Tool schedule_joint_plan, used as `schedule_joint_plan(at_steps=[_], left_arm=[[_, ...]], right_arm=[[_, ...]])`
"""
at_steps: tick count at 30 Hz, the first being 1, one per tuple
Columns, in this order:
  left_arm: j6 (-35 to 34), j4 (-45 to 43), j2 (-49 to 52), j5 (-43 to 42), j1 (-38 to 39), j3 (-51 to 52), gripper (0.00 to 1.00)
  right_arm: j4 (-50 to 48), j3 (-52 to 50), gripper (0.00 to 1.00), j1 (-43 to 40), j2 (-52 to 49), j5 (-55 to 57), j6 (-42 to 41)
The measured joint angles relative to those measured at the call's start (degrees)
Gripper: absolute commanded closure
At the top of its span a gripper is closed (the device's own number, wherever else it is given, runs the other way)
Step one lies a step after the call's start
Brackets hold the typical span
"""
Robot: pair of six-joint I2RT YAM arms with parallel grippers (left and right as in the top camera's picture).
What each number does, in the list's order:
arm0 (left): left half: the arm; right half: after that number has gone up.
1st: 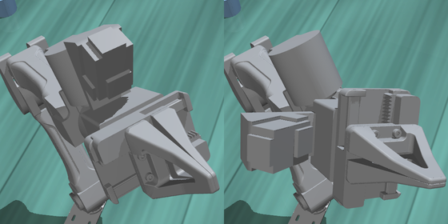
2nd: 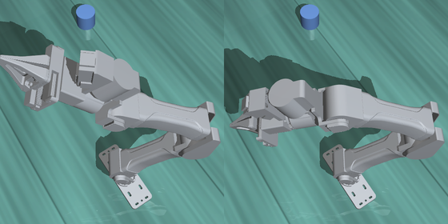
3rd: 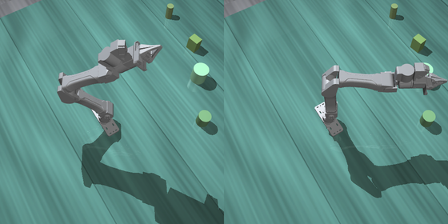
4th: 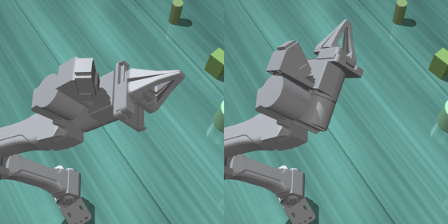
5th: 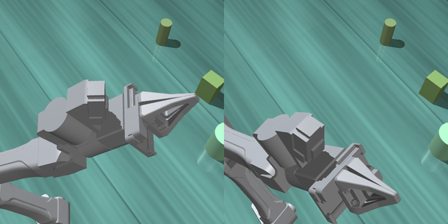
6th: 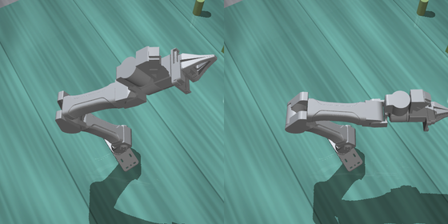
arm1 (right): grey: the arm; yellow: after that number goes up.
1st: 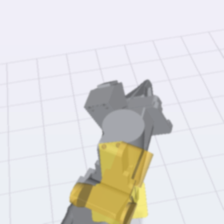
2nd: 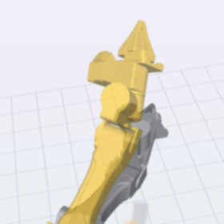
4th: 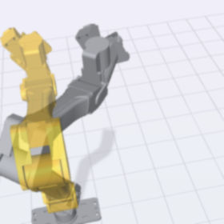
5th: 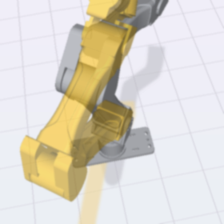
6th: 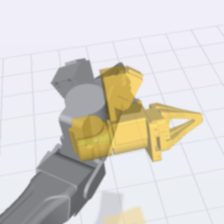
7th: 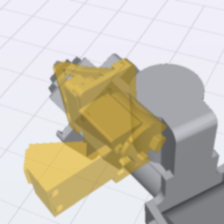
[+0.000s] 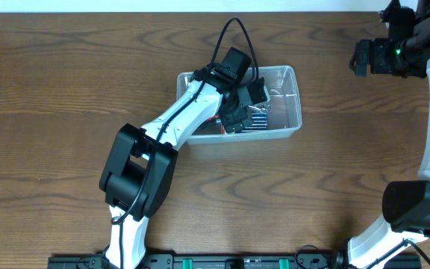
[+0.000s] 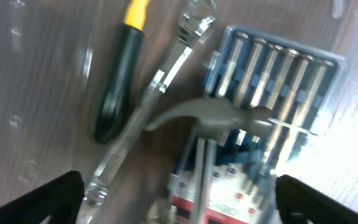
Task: Pack container
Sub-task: 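Lift the hammer and carry it into the container, left gripper, then open the left gripper to release the hammer and raise it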
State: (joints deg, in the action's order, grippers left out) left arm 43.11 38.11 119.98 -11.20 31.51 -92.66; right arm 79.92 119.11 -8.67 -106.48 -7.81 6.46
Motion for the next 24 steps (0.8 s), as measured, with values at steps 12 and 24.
schedule_joint_plan(at_steps=[12,24], left_arm=[[-11.87,2.36,-19.58,2.34,-2.23,-0.09,0.02],[-35.67,16.79,-36.83,6.03,-28.55,-0.96,0.02]], right_arm=[[-2.23,0.0,0.01,0.02,0.0,-0.76,0.15],[-6.67,0.0,0.01,6.25,0.0,1.16,0.07]])
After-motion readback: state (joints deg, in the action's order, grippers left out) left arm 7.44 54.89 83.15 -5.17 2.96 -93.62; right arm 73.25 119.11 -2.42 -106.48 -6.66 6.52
